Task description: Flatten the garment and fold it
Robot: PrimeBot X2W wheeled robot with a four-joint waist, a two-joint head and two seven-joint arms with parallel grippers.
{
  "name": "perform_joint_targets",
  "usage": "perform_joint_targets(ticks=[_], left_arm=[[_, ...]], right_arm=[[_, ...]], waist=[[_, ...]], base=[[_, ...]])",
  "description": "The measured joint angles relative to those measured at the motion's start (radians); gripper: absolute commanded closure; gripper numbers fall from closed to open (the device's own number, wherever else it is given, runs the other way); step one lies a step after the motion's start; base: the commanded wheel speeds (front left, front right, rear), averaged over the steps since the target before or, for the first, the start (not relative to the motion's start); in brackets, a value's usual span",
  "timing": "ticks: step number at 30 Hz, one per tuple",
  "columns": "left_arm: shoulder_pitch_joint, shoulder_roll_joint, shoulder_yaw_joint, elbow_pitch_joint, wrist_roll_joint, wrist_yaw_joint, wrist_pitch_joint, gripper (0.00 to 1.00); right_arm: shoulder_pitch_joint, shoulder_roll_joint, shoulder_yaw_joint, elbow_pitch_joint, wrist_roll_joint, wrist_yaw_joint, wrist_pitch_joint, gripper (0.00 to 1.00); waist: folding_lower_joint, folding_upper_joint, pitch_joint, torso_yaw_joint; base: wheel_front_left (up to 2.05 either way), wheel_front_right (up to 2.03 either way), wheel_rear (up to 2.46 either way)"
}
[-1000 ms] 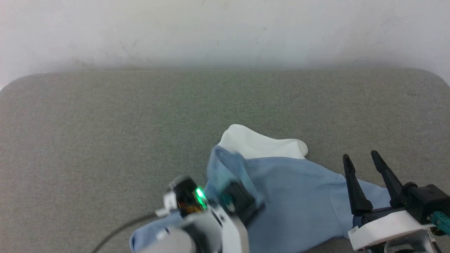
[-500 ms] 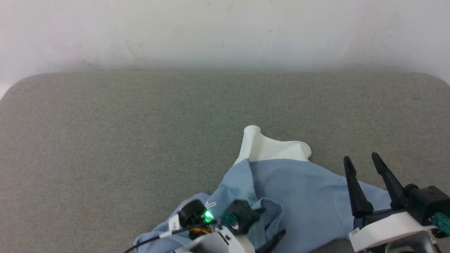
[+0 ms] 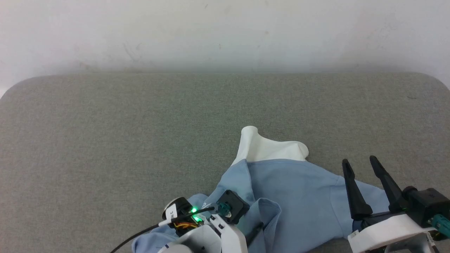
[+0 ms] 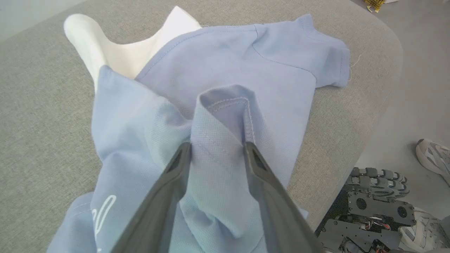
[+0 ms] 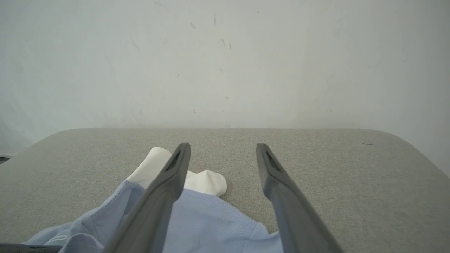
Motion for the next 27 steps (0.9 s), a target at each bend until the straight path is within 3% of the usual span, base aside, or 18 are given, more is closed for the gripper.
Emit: perform_joint_targets(ticks=[1, 2, 6, 9, 15, 20, 24, 27], left_arm=[[0.000, 0.000, -0.002, 0.006, 0.000, -0.002, 0.002, 0.91], [0.000, 0.000, -0.003, 0.010, 0.000, -0.002, 0.002, 1.00], [-0.014, 0.002, 0.016, 0.007, 0.002, 0.001, -0.032, 1.00], [-0.028, 0.015, 0.071, -0.036, 0.003, 0.035, -0.077, 1.00], [-0.038, 0.129, 0.300, -0.117, -0.010, 0.179, -0.160, 1.00], [0.056, 0.223, 0.526, -0.086, -0.105, 0.308, -0.215, 1.00], [0.188, 0.233, 0.651, 0.054, -0.228, 0.323, -0.269, 1.00], [0.248, 0.203, 0.680, 0.172, -0.303, 0.285, -0.292, 1.00]], right_arm=[[0.000, 0.000, 0.000, 0.001, 0.000, 0.000, 0.000, 0.00], [0.000, 0.000, 0.000, 0.002, 0.002, 0.000, -0.001, 0.00], [0.000, 0.000, -0.002, 0.007, 0.009, 0.000, -0.003, 0.00], [0.001, 0.000, -0.009, 0.010, 0.011, 0.000, -0.009, 0.00], [0.005, 0.000, -0.017, 0.016, 0.018, 0.000, -0.009, 0.00], [0.005, 0.000, -0.018, 0.019, 0.018, 0.000, -0.009, 0.00], [0.002, 0.000, -0.015, 0.023, 0.018, 0.000, -0.007, 0.00], [-0.003, 0.000, -0.015, 0.027, 0.017, 0.000, -0.007, 0.00]], waist=[[0.0000, 0.0000, 0.001, -0.002], [0.0000, 0.0000, 0.002, -0.003], [0.0000, 0.0000, 0.002, -0.006], [0.0000, 0.0000, 0.000, -0.001], [0.0000, 0.0000, -0.002, 0.017], [0.0000, 0.0000, 0.006, 0.028], [0.0000, 0.0000, 0.023, 0.031], [0.0000, 0.0000, 0.037, 0.033]], base=[[0.00, 0.00, 0.00], [0.00, 0.00, 0.00], [0.00, 0.00, 0.00], [0.00, 0.00, 0.00], [0.00, 0.00, 0.00], [0.00, 0.00, 0.00], [0.00, 0.00, 0.00], [0.00, 0.00, 0.00]])
